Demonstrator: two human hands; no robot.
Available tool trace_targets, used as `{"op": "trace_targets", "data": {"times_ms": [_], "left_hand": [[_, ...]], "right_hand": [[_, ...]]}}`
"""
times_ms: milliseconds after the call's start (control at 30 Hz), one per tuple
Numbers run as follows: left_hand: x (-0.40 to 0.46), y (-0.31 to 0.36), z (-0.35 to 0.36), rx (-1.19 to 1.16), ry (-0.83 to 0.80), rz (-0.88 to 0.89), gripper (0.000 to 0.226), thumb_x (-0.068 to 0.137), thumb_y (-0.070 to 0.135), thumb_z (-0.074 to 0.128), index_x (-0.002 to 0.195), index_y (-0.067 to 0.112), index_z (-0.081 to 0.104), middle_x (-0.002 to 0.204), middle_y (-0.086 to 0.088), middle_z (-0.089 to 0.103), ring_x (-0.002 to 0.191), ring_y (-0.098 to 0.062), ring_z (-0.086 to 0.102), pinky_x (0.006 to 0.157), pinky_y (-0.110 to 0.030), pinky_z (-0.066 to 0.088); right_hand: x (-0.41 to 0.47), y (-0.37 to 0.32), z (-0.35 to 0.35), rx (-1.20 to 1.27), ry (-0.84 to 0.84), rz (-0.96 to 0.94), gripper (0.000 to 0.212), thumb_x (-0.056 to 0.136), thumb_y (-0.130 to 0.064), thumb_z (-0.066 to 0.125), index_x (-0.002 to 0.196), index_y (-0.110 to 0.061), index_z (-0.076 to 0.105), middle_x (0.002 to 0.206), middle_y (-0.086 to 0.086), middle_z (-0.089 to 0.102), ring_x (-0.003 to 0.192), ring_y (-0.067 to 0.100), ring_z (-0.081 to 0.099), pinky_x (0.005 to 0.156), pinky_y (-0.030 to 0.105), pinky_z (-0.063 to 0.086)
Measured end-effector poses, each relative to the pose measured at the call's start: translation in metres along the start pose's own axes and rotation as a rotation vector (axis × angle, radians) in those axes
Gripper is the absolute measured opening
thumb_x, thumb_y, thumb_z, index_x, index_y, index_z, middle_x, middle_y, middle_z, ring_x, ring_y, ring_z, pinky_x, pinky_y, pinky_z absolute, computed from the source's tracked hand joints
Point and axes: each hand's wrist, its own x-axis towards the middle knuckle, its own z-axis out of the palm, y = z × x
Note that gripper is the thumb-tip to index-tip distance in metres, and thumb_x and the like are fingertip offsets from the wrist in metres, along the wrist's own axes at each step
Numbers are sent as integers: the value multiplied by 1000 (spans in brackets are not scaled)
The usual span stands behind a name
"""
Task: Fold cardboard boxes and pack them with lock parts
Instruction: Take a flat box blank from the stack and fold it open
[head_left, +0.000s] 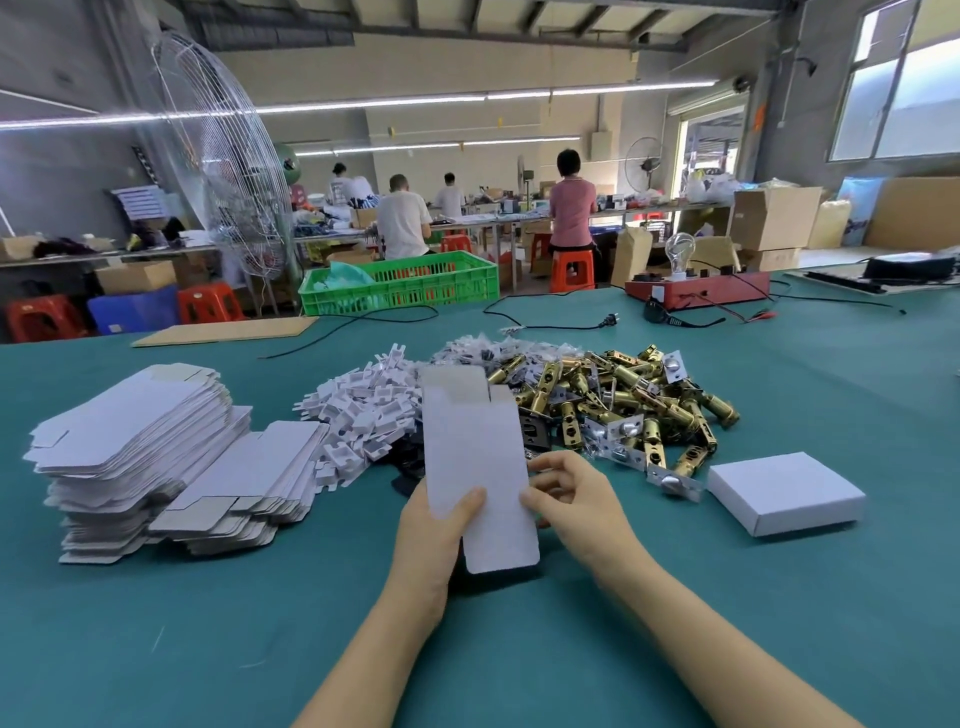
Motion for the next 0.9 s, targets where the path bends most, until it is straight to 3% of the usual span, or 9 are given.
{"op": "trace_targets", "data": {"times_ms": [100,200,267,367,467,533,700,900], "left_hand": [[-1,-4,2,127,59,59,18,87,10,71,103,18,67,94,9,76,83,-7,71,65,-20,54],[1,-5,1,129,82,57,6,90,9,67,94,13,65,85,3,75,78,-13,67,69,-25,52],[0,-5,3,219,51,131,8,94,7,62,93,14,61,83,6,72,76,-10,63,67,-19,50],[-5,-8,9,372,-6,290,18,98,4,54,96,22,55,87,8,66,82,-12,61,72,-22,48],[-12,-6,16,450,-78,499,33,97,2,49,98,35,54,92,13,66,80,-3,60,72,-13,45],[-15,-5,20,500,-94,630,37,94,6,49,107,40,53,100,24,66,87,5,62,78,-7,43],[-14,-9,21,633,-20,839,35,92,3,51,118,26,52,105,13,63,93,2,58,85,-6,42],[-10,-5,14,628,-63,776,24,95,14,50,109,33,54,95,16,62,84,3,56,75,-9,43]], "right_hand": [[4,-2,-9,6,27,-13,22,84,-5,69,95,-21,59,82,1,69,78,16,63,73,30,54],[8,-2,-21,-95,56,-57,20,83,-8,70,91,-24,60,83,-3,69,81,14,64,75,25,53],[6,-4,-25,-229,56,-128,21,84,-9,69,96,-24,59,90,-4,67,85,12,64,78,23,53],[2,-10,-23,-575,232,-481,43,82,-14,73,121,-10,55,117,7,56,105,18,55,92,23,45],[0,-24,-24,-816,459,-927,47,82,-25,72,121,-6,54,121,12,50,112,27,49,100,33,39],[-2,-34,-26,-820,527,-1055,42,84,-31,69,116,-7,54,118,9,52,109,28,51,98,34,41],[-8,-45,-30,-720,538,-986,34,81,-33,73,94,-2,66,93,4,65,89,25,53,80,31,46],[-10,-48,-30,-545,328,-790,17,72,-15,75,82,-4,66,90,3,60,82,20,54,67,33,47]]}}
